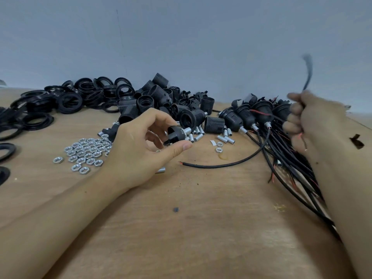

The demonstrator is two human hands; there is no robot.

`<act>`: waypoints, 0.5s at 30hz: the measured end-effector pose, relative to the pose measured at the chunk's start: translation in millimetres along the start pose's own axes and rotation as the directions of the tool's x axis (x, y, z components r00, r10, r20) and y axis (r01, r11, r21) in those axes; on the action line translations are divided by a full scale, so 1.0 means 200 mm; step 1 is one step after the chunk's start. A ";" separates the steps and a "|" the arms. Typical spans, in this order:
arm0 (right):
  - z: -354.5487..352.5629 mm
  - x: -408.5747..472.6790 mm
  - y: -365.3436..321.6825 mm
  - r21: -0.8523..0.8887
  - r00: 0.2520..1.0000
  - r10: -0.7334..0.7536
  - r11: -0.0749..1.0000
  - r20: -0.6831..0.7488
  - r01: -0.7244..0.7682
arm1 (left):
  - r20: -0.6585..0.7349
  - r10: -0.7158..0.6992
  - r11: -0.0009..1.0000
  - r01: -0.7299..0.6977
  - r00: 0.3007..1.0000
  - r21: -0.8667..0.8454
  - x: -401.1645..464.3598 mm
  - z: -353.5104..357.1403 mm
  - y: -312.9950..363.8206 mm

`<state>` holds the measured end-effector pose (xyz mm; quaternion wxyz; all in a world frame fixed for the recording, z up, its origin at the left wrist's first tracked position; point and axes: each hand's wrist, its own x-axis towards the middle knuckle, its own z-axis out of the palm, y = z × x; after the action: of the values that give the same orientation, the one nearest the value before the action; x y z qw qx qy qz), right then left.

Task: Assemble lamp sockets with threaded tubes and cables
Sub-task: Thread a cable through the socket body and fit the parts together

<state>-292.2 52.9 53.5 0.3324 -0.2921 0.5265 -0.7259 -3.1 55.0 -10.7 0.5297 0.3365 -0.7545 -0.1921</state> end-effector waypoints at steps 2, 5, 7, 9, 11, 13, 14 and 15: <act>0.05 -0.04 0.02 -0.002 0.998 0.050 0.999 0.048 -0.050 | -0.011 -0.054 0.995 0.053 0.998 -0.079 0.00 0.00 0.00; 0.12 -0.13 0.05 0.035 0.976 0.011 0.999 0.216 -0.019 | -0.012 -0.187 0.950 0.177 0.982 -0.258 0.01 0.00 0.01; 0.17 -0.19 0.07 0.031 0.962 -0.028 0.999 0.271 0.020 | 0.019 -0.231 0.921 0.225 0.973 -0.317 0.01 -0.01 0.02; 0.20 -0.23 0.11 0.035 0.954 -0.065 0.998 0.294 0.057 | 0.056 -0.264 0.902 0.267 0.963 -0.340 0.02 -0.01 0.03; 0.21 -0.24 0.13 0.032 0.945 -0.075 0.997 0.319 0.069 | 0.092 -0.300 0.867 0.312 0.949 -0.388 0.02 0.00 0.03; 0.20 -0.24 0.14 -0.007 0.922 -0.053 0.998 0.384 0.060 | 0.106 -0.355 0.767 0.354 0.929 -0.535 0.03 0.00 0.04; 0.20 -0.24 0.15 -0.024 0.900 -0.042 0.998 0.433 0.059 | 0.107 -0.404 0.671 0.374 0.909 -0.641 0.05 0.00 0.04; 0.19 -0.23 0.15 -0.031 0.872 -0.042 0.997 0.488 0.065 | 0.108 -0.462 0.555 0.382 0.880 -0.739 0.06 -0.01 0.05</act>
<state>-228.9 61.5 32.1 0.4271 -0.4875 0.4342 -0.6256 -6.2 52.9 4.7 0.5943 0.2713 -0.4793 -0.5861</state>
